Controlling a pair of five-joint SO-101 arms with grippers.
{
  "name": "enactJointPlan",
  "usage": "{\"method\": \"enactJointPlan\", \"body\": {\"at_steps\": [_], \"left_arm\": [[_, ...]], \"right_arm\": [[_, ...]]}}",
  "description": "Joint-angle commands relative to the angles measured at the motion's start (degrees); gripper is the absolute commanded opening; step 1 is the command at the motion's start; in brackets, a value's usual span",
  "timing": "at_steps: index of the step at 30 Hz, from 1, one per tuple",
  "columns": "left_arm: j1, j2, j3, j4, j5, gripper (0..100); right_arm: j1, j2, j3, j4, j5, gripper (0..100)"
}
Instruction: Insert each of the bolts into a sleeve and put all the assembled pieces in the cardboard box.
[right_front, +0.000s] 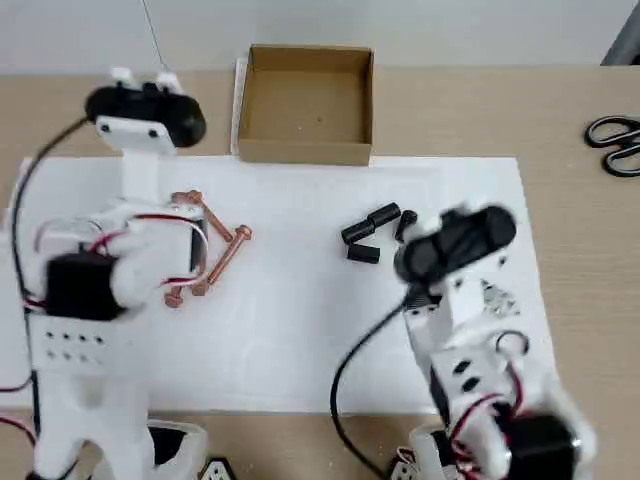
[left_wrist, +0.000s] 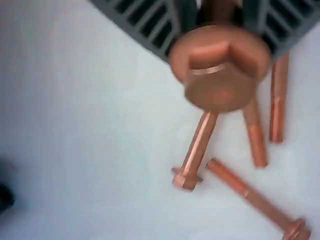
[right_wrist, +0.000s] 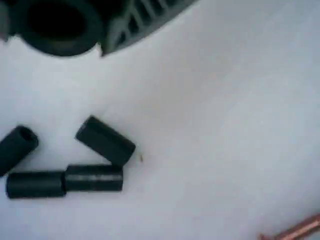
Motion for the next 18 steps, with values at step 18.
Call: {"method": "enactJointPlan", "body": {"at_steps": [18], "left_arm": [[15.1,-23.5,40.7,-55.5,16.8,1]], "right_arm": [[-9.4,-19.2,36.5,-33.9,-8.0,0.6]]}}
